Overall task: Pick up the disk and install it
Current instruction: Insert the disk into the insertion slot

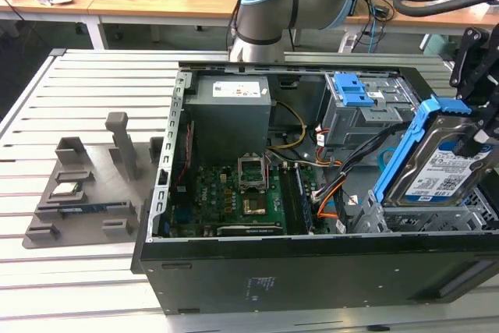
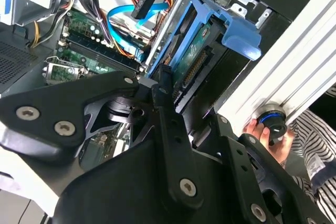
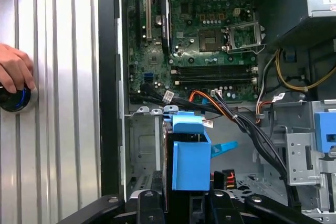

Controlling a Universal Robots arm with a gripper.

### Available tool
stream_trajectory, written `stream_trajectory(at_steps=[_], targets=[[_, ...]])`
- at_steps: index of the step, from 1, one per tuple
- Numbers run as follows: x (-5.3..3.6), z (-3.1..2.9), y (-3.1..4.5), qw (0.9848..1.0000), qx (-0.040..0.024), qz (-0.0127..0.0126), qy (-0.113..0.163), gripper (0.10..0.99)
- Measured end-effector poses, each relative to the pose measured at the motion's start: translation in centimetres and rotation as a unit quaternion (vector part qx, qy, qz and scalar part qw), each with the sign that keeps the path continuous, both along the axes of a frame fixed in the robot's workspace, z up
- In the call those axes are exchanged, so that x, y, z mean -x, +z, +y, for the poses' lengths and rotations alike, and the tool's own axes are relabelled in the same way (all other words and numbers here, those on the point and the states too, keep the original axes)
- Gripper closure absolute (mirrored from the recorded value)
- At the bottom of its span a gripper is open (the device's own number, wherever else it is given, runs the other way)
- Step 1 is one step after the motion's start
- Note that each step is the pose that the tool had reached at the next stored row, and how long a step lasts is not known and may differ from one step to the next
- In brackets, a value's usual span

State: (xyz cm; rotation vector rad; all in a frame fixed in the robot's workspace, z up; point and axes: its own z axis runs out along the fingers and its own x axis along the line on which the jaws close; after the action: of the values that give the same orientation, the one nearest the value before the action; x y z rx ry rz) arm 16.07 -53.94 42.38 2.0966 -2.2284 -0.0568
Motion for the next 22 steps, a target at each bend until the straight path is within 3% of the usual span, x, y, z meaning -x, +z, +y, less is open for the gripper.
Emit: stream_trajectory(at_steps=[13,15,19,22], targets=[[0.00,0.00,-2.85,1.0000,0.0000,0.0000,0.000,0.737],[0.00,0.00,-3.72,1.0000,0.0002,0.0001,0.000,0.737],[0.01,0.00,-4.51,1.0000,0.0000,0.0000,0.000,0.737],[0.00,0.00,-4.52,1.0000,0.0001,0.0000,0.000,0.737]])
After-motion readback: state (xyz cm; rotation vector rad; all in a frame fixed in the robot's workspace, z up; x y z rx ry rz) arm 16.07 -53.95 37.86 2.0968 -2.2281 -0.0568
